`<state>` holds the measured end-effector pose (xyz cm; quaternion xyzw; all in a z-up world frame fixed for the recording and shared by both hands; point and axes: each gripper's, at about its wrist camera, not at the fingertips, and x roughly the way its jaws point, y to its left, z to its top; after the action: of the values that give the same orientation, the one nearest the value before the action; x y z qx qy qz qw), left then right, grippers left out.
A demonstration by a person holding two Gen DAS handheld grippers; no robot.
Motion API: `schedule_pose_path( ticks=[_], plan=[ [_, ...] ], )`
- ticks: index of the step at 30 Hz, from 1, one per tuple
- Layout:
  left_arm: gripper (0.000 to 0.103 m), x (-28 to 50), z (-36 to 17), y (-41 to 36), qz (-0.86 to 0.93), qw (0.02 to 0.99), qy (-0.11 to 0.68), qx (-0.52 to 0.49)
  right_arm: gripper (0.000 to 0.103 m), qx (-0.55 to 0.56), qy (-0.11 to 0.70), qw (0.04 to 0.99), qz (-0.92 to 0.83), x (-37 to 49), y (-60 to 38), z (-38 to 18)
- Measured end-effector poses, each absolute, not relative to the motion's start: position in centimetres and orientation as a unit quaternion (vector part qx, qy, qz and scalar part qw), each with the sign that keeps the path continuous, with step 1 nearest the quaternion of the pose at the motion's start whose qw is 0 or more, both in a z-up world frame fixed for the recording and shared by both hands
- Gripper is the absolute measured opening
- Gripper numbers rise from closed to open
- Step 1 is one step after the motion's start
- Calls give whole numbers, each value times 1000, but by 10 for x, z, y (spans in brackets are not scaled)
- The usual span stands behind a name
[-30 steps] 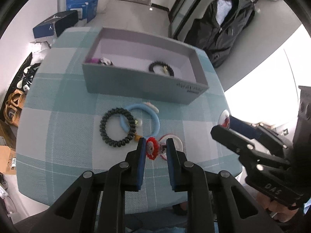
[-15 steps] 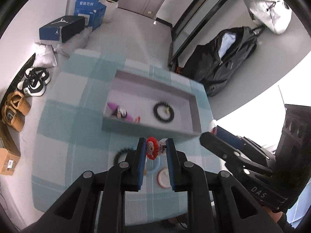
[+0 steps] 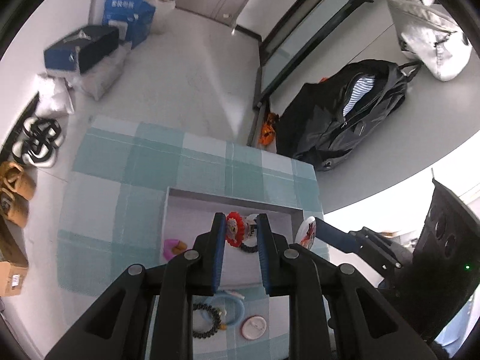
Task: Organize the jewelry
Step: 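Carry the badge and red charm over the grey box while opening both grippers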
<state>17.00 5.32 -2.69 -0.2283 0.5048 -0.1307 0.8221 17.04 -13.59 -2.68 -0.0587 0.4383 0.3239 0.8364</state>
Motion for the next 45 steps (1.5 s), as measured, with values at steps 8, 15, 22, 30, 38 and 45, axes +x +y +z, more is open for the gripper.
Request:
schedule_pose_path(
  ticks=[8, 15, 22, 30, 38, 45],
  plan=[
    [16, 189, -55, 47, -140, 793, 543, -239, 42, -24, 474, 819, 324, 194, -146, -50],
    [16, 193, -63, 40, -145, 782, 561, -230, 42, -25, 493, 804, 330, 201, -142, -65],
    [16, 194, -60, 34, -143, 789, 558, -216, 42, -27, 497, 803, 328, 202, -143, -68],
    [16, 193, -53, 26, -129, 807, 548, -177, 42, -23, 500, 800, 331, 198, -146, -69],
    [20, 197, -57, 27, -91, 808, 564, -145, 60, -32, 495, 802, 332, 197, -151, -67],
    [55, 193, -49, 33, -68, 824, 544, -143, 79, -48, 481, 814, 322, 194, -153, -62]
  ],
)
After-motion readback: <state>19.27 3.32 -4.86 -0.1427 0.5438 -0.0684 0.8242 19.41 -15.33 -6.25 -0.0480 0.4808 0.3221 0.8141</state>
